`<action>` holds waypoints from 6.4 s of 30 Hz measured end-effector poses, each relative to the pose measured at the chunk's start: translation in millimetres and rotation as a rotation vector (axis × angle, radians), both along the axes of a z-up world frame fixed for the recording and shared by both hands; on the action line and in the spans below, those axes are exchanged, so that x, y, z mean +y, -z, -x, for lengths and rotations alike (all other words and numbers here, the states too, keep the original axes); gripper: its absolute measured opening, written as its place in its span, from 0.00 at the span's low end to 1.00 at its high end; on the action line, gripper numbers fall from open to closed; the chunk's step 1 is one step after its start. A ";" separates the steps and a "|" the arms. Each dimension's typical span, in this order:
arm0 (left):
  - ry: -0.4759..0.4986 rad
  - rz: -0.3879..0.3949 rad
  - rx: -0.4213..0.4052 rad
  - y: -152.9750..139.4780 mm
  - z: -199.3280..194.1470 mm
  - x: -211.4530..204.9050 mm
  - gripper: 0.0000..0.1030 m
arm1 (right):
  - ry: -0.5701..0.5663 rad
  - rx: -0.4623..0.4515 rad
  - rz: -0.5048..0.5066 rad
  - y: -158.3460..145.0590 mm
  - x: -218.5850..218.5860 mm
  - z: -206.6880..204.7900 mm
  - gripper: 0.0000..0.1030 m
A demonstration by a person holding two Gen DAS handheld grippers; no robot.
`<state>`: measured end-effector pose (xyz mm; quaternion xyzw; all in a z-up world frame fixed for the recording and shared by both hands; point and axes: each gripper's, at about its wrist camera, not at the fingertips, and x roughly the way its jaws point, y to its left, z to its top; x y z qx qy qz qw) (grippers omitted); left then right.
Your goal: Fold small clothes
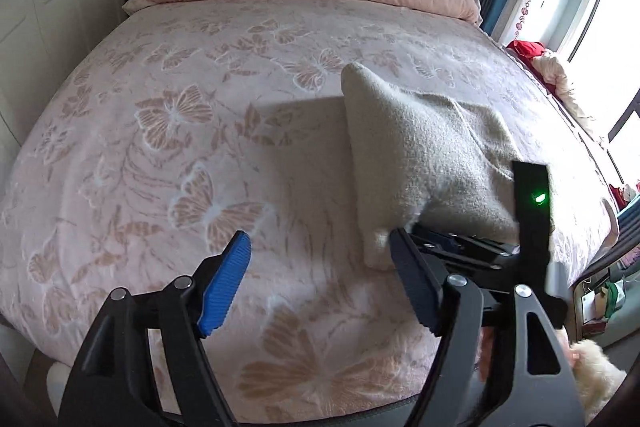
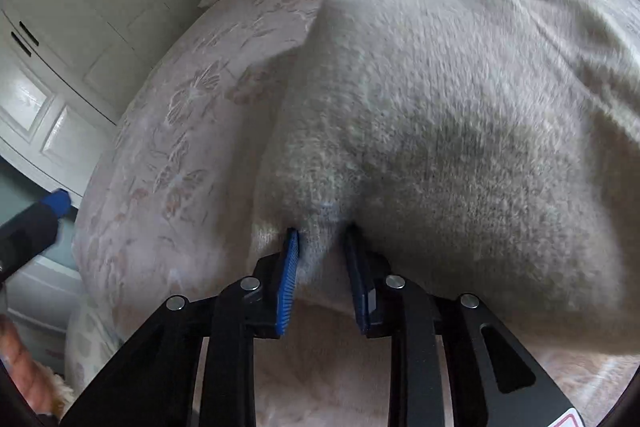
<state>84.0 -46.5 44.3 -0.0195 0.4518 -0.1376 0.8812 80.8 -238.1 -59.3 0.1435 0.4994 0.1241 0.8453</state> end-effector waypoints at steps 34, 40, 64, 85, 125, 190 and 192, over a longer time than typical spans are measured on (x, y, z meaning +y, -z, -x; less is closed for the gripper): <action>0.095 -0.084 0.137 76.4 -88.5 -142.3 0.86 | 0.290 0.013 0.107 -0.9 -215.4 -61.6 0.10; 0.091 -0.072 0.146 75.3 -88.9 -138.5 0.86 | 0.314 -0.175 0.036 -82.3 -197.9 -1.2 0.13; 0.049 -0.033 0.118 57.8 -31.1 -100.4 0.84 | 0.287 -0.053 0.135 -55.8 -160.3 58.3 0.06; 0.054 0.082 0.167 45.4 -41.1 -78.7 0.92 | 0.379 -0.065 0.044 -62.0 -184.7 56.2 0.82; 0.233 -0.005 0.420 79.5 10.4 -105.5 0.56 | 0.423 0.157 -0.395 7.5 -189.8 127.2 0.38; 0.103 0.164 -0.443 -193.1 -50.3 123.0 0.51 | 0.050 -0.565 -0.215 -304.6 74.8 -13.5 0.35; 0.094 0.163 -0.406 -168.0 -64.5 126.1 0.51 | 0.053 -0.512 -0.223 -272.7 74.6 -29.6 0.35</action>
